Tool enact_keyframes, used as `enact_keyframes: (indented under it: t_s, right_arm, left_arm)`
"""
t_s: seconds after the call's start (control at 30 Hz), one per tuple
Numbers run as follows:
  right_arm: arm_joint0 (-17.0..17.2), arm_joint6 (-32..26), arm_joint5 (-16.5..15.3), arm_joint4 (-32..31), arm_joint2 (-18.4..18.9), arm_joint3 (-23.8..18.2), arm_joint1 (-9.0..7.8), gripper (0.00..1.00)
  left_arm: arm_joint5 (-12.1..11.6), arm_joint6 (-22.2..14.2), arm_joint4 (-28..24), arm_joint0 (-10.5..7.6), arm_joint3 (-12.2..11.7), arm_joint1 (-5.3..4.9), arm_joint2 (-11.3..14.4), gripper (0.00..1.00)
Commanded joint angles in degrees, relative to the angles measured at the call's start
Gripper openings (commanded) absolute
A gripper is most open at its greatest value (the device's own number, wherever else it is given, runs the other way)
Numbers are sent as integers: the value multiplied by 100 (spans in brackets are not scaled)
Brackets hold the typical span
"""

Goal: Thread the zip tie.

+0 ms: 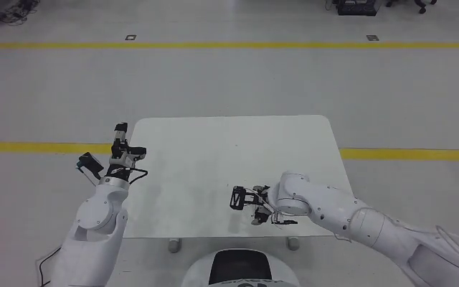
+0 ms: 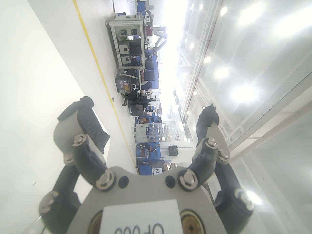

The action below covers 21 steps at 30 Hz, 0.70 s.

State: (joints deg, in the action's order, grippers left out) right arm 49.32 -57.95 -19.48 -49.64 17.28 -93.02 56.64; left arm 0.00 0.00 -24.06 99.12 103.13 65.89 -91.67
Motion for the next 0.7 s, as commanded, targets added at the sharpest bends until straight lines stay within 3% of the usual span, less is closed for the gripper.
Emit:
enact_keyframes:
  t_s: [0.0,0.2,0.67]
  right_arm:
    - [-1,0,0,0,-5,0,0,100]
    - [39,503,0,24,-3,150,-50,100]
    - [79,592,7,-108,-26,193,-30,100]
  left_arm:
    - [0,0,0,0,0,0,0,100]
    - [0,0,0,0,0,0,0,100]
    - [0,0,0,0,0,0,0,100]
